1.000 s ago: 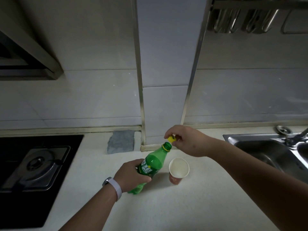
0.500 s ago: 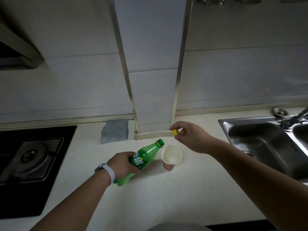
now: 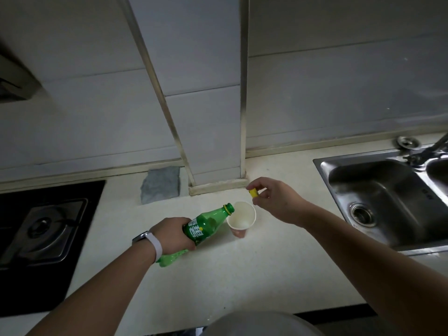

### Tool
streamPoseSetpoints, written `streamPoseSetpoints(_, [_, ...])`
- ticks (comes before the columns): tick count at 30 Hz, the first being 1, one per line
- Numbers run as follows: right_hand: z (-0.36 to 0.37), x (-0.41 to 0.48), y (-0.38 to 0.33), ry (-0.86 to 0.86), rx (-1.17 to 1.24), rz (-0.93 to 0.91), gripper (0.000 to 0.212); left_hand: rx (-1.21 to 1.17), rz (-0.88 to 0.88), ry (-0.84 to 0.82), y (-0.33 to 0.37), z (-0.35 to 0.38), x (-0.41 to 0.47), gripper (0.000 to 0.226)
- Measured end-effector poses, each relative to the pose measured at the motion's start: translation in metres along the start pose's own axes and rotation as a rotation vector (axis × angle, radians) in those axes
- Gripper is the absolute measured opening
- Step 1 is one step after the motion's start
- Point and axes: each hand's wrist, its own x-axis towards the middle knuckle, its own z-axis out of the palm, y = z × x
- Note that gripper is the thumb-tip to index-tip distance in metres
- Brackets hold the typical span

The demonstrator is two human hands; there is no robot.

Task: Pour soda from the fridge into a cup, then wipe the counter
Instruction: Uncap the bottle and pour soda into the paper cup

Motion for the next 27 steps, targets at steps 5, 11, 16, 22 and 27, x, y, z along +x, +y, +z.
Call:
streamPoseSetpoints(5, [-0.002,-0.005,0.010,-0.003,0.057,0.026,0.029,0.057,-0.004,-0.009,0.006,-0.001,0.001,0.050])
streamPoseSetpoints(11, [-0.004,-0.008,0.021,-0.012,0.083,0.050,0.029,0.088,-0.012,-0.018,0.012,0.003,0.000,0.048])
streamPoseSetpoints(16, [-0.006,-0.011,0.026,-0.011,0.097,0.063,0.029,0.104,-0.014,-0.020,0.014,0.006,-0.001,0.045])
streamPoseSetpoints(22, [-0.009,-0.014,0.033,-0.004,0.134,0.064,0.027,0.166,-0.004,0.000,0.017,0.005,0.000,0.045])
streamPoseSetpoints(27, [-0.007,-0.015,0.038,-0.003,0.141,0.078,0.027,0.221,0.011,0.025,0.021,0.002,0.000,0.043])
